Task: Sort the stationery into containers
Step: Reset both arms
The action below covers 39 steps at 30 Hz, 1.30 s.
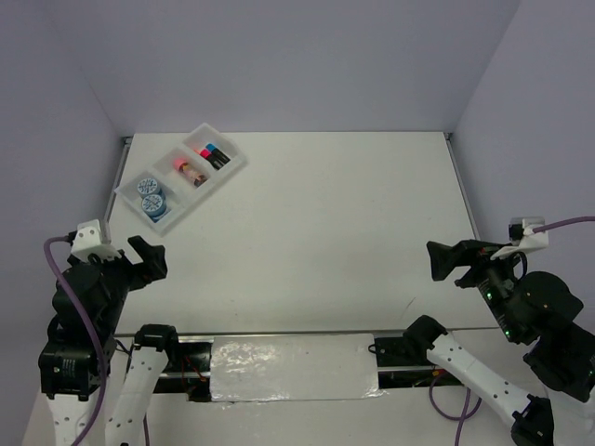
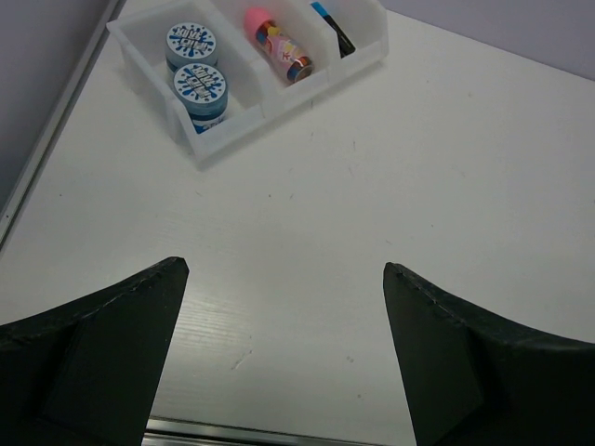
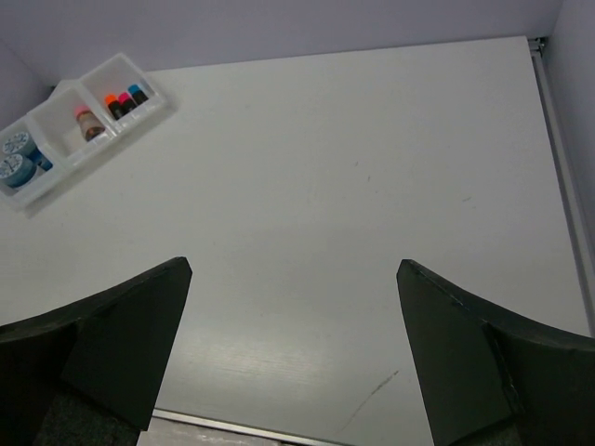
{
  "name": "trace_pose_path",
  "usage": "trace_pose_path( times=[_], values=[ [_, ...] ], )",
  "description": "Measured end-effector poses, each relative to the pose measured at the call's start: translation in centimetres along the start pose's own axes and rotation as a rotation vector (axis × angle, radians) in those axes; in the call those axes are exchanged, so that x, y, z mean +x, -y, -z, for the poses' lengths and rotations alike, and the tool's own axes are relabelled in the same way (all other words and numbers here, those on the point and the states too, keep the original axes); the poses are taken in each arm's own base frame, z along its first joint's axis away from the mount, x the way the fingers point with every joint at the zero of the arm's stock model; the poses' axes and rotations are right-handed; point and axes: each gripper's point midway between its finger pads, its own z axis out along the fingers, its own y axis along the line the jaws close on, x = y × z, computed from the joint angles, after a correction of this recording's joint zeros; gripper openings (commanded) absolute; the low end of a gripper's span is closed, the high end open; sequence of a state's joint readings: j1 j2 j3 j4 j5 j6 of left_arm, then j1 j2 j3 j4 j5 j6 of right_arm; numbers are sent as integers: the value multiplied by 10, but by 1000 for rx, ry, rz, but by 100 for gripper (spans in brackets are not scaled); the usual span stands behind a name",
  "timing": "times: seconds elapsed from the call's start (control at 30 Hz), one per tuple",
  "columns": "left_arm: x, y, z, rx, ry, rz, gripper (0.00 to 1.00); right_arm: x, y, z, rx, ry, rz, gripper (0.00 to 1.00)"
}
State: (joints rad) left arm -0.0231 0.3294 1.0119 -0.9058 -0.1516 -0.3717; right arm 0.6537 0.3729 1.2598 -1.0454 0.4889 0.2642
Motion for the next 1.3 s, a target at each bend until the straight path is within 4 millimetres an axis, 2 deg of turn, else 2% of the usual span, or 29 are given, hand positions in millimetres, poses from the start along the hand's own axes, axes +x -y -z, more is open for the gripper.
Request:
trace_pose_path(
  times=[0.1, 0.63, 1.3],
  values=[
    [2, 0, -3, -5, -18, -2, 99, 6, 0, -3, 3, -17, 5, 100],
    [5, 0, -4, -5, -32, -3, 99, 12, -4, -8, -5, -30, 1, 100],
    [10, -6, -16, -61, -81, 12, 99, 13, -9, -15, -5, -19, -41, 100]
  ],
)
